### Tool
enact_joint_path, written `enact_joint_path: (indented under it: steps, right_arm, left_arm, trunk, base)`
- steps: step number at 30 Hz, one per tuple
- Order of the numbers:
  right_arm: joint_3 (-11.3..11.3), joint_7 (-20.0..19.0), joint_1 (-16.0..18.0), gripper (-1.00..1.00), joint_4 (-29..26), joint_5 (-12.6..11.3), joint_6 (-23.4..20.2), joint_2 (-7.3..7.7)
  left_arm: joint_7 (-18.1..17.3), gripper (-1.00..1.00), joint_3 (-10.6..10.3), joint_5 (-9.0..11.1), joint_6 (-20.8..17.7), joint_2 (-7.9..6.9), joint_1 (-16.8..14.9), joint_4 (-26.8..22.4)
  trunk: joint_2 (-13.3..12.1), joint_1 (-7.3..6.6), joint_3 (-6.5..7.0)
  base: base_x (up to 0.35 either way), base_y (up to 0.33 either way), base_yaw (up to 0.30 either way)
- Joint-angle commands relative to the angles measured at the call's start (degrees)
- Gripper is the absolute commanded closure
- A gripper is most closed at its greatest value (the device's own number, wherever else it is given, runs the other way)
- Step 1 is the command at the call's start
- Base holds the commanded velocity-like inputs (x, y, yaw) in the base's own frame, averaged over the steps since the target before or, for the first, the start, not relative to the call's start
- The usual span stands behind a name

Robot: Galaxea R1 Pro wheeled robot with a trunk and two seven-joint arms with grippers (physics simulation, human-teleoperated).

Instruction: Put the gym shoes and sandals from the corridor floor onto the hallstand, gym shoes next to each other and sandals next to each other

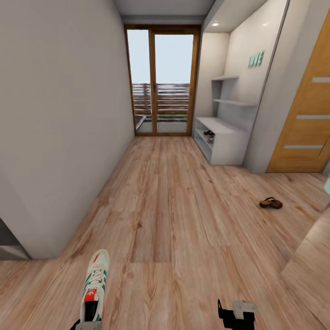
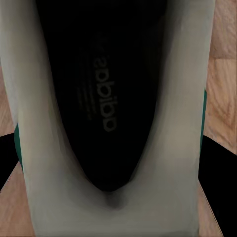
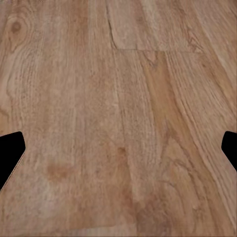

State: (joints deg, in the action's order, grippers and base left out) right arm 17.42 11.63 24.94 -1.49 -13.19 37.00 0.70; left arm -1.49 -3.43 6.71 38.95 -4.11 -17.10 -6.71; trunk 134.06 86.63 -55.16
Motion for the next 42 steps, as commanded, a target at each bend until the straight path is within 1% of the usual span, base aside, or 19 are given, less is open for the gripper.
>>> enact_joint_path:
  steps: [1, 19, 29, 42]
  right_arm:
    - [0.5, 0.2, 0.0, -1.0, 0.0, -0.3, 0.1, -0.02]
    - [0.5, 0.2, 0.0, -1.0, 0.0, -0.3, 0.1, -0.09]
    - [0.5, 0.2, 0.0, -1.0, 0.0, -0.3, 0.1, -0.09]
    - [0.5, 0.2, 0.0, -1.0, 0.0, -0.3, 0.1, -0.09]
  left_arm:
    - [-0.2, 1.0, -0.4, 0.6, 0.2, -0.02, 0.0, 0.0]
    - [-0.1, 1.0, -0.4, 0.6, 0.2, -0.02, 0.0, 0.0]
    - [-0.1, 1.0, -0.4, 0.6, 0.2, -0.02, 0.0, 0.0]
    - [-0.2, 1.0, -0.4, 0.6, 0.2, -0.02, 0.0, 0.0]
  trunk:
    - [0.0, 0.02, -0.05]
    - [0.0, 0.02, -0.05]
    - [0.0, 0.02, 0.16]
    - [0.0, 0.02, 0.48]
  base:
    - [0.336, 0.0, 0.0]
    - [0.336, 0.0, -0.002]
    - [0.336, 0.013, -0.219]
    - [0.336, 0.1, -0.249]
